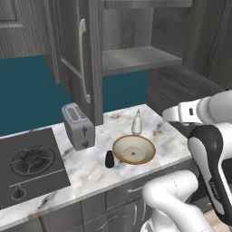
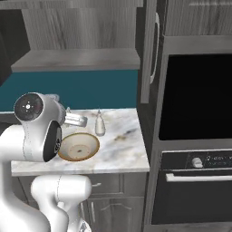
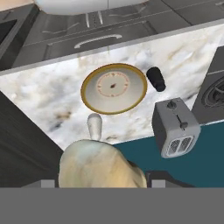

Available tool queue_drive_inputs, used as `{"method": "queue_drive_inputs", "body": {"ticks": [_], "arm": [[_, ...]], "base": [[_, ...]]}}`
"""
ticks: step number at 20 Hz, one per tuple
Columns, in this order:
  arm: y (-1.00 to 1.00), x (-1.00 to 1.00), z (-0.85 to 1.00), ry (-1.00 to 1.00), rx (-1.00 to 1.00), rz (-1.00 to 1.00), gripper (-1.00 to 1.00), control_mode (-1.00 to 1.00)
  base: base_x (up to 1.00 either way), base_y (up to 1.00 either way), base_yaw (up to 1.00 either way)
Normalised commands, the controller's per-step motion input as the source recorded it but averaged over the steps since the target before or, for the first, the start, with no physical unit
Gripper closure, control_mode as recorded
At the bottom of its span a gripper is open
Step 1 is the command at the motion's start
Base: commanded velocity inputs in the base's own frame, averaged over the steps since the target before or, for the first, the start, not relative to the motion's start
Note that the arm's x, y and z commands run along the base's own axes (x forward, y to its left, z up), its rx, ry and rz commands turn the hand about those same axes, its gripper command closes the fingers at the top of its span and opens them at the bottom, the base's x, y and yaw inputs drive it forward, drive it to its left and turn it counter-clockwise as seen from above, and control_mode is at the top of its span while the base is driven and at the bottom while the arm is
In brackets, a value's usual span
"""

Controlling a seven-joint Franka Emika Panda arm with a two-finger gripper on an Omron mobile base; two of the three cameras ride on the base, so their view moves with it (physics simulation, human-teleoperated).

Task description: Retrieve the bottle and the shaker from the cabinet and place them next to the mixing bowl on the counter. Then add garlic from the fridge to the mixing bowl.

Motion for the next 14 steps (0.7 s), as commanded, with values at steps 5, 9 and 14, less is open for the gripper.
{"method": "queue_drive_inputs", "body": {"ticks": [5, 9, 14], "arm": [[0.0, 0.0, 0.0, 0.0, 0.0, 0.0, 1.0, 1.0], [-0.03, 0.01, -0.1, 0.0, 0.0, 0.0, 1.0, -1.0], [-0.06, 0.13, -0.33, 0.0, 0.0, 0.01, 1.0, -1.0]], "base": [[0.36, -0.12, 0.0], [0.01, -0.01, 0.0], [0.0, 0.0, 0.0]]}}
